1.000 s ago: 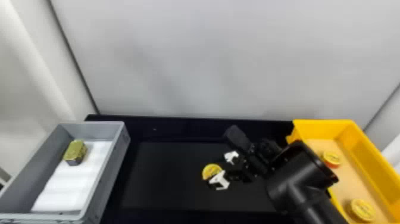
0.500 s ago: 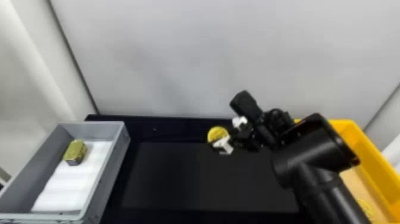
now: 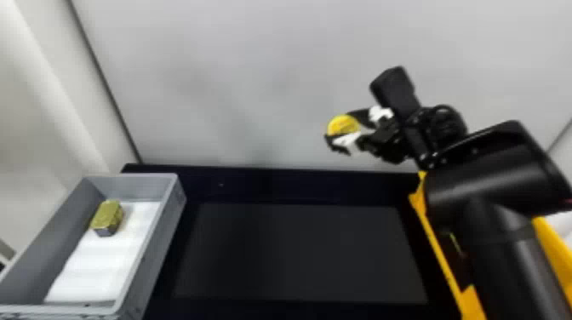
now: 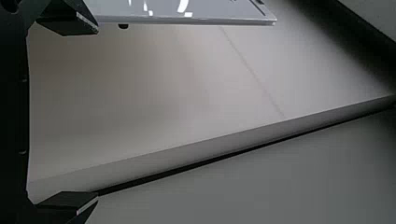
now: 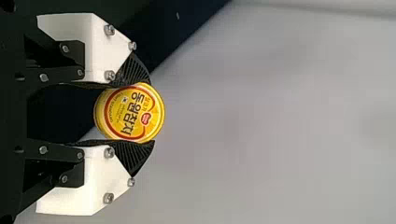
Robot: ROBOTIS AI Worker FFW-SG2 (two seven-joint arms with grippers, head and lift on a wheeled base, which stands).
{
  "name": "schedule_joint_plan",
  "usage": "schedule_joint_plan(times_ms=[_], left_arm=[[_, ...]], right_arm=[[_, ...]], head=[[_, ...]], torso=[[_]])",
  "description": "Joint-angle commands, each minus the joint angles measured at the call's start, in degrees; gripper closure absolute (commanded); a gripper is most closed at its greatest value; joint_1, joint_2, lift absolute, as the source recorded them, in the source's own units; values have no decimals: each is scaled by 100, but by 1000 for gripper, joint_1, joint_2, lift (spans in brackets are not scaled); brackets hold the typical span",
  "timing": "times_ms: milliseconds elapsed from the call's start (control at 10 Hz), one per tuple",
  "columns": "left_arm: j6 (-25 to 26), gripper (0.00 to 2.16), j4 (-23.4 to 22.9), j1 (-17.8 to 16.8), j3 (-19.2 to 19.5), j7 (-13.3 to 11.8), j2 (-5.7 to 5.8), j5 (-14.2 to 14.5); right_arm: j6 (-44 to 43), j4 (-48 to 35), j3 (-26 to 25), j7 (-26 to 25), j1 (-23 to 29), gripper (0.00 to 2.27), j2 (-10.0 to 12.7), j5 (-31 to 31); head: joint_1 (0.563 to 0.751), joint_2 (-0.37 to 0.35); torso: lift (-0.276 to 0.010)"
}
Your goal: Pick up the round yellow can and place it in the yellow rectangular box
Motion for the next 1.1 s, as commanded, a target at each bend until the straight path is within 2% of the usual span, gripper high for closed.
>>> schedule_joint_plan(times_ms=[0, 500, 700, 1000], left_arm=[[47, 38, -47, 20, 59, -11, -24, -7], [100, 38, -126, 47, 199, -37, -24, -16], [109, 38, -144, 47, 243, -54, -24, -16], [126, 38, -170, 47, 287, -98, -24, -42]], right_arm=[[125, -397, -355, -78, -42, 750, -92, 253], [1286, -1689, -513, -570, 222, 750, -506, 1203], [1321, -1971, -882, -614, 450, 750, -549, 1370], [1725, -2401, -1084, -658, 687, 750, -743, 1775]], head=[[686, 14], [686, 14], [686, 14], [686, 14]], torso=[[-55], [-55], [-55], [-55]])
